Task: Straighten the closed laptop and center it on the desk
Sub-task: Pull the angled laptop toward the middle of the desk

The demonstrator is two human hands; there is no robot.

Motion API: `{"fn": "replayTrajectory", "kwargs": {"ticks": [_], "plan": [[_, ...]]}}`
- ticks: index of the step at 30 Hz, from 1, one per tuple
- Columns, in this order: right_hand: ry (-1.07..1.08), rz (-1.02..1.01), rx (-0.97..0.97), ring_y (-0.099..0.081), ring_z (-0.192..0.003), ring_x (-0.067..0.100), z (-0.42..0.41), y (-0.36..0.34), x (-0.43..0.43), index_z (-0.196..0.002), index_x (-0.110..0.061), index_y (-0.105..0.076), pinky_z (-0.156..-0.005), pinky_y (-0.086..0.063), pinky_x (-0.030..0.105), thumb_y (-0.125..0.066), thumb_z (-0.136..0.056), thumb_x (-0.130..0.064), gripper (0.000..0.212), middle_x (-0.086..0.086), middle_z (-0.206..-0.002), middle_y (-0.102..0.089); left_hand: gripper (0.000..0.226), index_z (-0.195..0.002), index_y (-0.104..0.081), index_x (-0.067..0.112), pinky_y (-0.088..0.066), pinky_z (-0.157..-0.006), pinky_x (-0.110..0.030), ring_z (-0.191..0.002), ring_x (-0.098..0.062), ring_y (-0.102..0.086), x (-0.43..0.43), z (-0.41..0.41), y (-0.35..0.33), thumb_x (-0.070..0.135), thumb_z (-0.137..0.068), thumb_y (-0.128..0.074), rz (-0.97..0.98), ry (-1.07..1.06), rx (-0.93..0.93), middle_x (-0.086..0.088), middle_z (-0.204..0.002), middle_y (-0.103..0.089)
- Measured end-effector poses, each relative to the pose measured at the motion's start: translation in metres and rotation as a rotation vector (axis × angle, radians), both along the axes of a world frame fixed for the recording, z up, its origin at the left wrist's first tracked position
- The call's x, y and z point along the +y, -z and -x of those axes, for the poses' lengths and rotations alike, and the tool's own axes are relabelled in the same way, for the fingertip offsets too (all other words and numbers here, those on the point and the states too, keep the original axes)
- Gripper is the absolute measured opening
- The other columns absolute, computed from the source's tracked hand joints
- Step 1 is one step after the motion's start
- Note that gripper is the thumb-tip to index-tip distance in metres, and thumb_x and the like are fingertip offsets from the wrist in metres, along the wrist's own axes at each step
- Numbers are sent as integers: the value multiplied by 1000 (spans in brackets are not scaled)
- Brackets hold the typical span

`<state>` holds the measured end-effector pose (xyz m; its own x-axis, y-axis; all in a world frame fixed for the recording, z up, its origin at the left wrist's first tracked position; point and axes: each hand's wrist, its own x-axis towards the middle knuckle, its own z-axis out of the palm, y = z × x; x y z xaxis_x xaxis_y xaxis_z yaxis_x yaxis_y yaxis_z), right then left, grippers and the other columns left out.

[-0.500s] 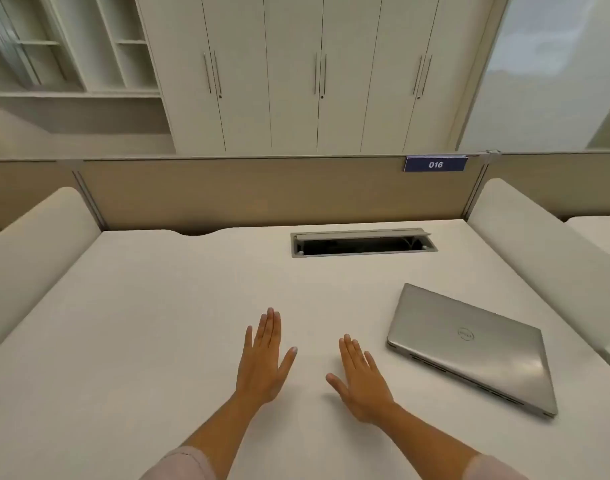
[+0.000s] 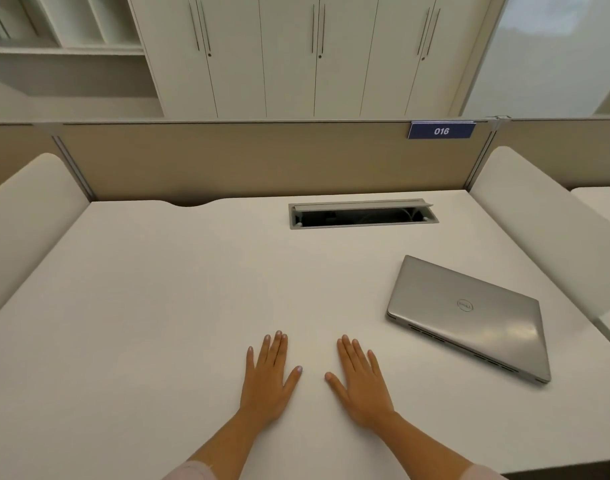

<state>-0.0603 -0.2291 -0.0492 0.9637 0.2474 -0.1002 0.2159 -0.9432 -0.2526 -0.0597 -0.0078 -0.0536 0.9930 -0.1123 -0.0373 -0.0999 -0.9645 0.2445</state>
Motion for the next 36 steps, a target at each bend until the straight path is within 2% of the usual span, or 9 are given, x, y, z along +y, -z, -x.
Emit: {"fn": "replayTrajectory", "kwargs": {"ticks": [5,15,23,29,36], "plan": [[24,-19,-20,20,-147,6,3,2,1,-154,-24,10,-118,14,31,-11,-95,-64,74,-13,-160,15,72,-154,4,21,26,-110,-34,-145,-12,16,1,1,1,58,-96,-19,22,-5,0,9,-162,6],[44,-31,-7,19,-147,3,4,1,1,-153,-28,11,-118,14,30,-9,-93,-67,75,-16,-161,12,73,-155,1,22,18,-115,-39,-149,-12,9,1,-1,0,58,-95,-20,64,-3,-4,7,-163,2],[20,-53,85,10,-150,7,-4,-9,-2,-155,-27,1,-121,9,33,-24,-98,-61,71,-15,-162,8,72,-154,2,24,11,-118,-51,-150,-17,5,-6,-13,-6,58,-96,-21,37,9,21,6,-164,2],[-83,47,65,11,-150,7,-23,-24,-29,-155,-31,-1,-121,11,36,-19,-99,-59,65,-15,-164,2,72,-154,5,22,12,-118,-53,-150,-18,8,-25,-37,-11,57,-97,-21,57,26,82,4,-164,6],[62,-30,-9,8,-151,10,-56,-44,-94,-155,-32,-6,-121,10,36,-20,-100,-57,62,-16,-162,-1,71,-154,2,23,13,-116,-53,-149,-20,12,-79,-77,-21,56,-97,-25,78,105,174,2,-163,12]]}}
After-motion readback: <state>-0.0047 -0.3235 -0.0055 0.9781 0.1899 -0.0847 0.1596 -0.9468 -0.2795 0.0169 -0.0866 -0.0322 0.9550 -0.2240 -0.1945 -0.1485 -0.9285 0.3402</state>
